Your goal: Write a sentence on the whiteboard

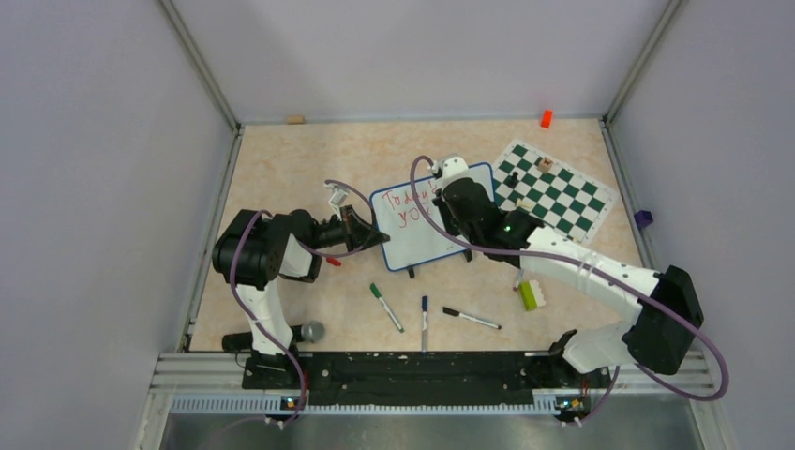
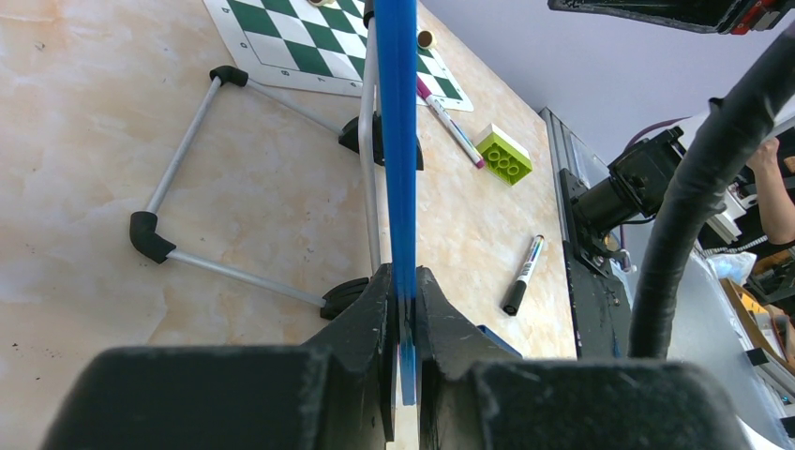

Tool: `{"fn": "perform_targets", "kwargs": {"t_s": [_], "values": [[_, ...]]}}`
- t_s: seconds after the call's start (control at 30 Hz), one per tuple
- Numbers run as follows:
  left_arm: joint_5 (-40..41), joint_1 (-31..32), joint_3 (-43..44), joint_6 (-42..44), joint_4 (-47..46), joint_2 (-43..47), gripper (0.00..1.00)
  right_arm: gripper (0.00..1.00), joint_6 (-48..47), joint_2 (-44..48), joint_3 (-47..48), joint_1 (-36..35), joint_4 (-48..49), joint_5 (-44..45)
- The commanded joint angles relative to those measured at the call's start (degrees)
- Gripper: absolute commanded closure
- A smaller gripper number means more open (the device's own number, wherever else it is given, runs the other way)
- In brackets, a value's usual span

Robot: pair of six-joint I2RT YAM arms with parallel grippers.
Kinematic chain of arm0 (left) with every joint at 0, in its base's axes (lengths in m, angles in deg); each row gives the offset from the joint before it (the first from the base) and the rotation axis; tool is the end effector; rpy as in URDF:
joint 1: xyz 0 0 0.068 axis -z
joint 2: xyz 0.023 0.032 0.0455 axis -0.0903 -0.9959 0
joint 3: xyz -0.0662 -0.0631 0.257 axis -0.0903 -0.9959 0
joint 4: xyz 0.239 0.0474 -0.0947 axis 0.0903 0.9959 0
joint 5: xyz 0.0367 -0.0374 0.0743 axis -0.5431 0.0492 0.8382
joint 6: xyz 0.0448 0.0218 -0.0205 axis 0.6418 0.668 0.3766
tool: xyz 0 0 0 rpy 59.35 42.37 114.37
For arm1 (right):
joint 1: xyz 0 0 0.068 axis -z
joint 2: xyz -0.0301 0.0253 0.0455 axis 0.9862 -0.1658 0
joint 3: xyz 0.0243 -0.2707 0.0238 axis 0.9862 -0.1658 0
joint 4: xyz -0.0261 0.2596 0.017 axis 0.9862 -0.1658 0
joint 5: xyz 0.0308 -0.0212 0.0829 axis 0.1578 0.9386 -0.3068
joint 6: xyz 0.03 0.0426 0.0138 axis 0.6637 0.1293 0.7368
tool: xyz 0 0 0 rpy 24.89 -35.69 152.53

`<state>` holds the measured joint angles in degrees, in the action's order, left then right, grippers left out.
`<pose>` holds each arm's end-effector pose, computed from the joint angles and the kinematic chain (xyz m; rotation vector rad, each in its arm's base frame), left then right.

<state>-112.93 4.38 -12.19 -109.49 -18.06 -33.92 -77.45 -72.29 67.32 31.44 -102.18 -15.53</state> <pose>0.2855 -0.0812 0.1340 0.5995 1.6531 -1.5148 0.2090 0.2187 0.3051 -0.5031 2.0670 0.1466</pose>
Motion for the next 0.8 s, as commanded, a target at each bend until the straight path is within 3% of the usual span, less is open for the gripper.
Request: {"fn": "perform_targets", "kwargs": {"t_s": [0.0, 0.77], "values": [[-2.2, 0.3, 0.0, 2.2, -5.8, 0.7, 1.00, 1.00, 0.0, -0.9, 1.3, 0.6, 1.8, 0.4], [-2.2, 0.3, 0.1, 2.3, -5.7, 0.7, 1.00, 1.00, -0.5, -4.8, 2.5, 0.6, 3.2, 2.2]]}}
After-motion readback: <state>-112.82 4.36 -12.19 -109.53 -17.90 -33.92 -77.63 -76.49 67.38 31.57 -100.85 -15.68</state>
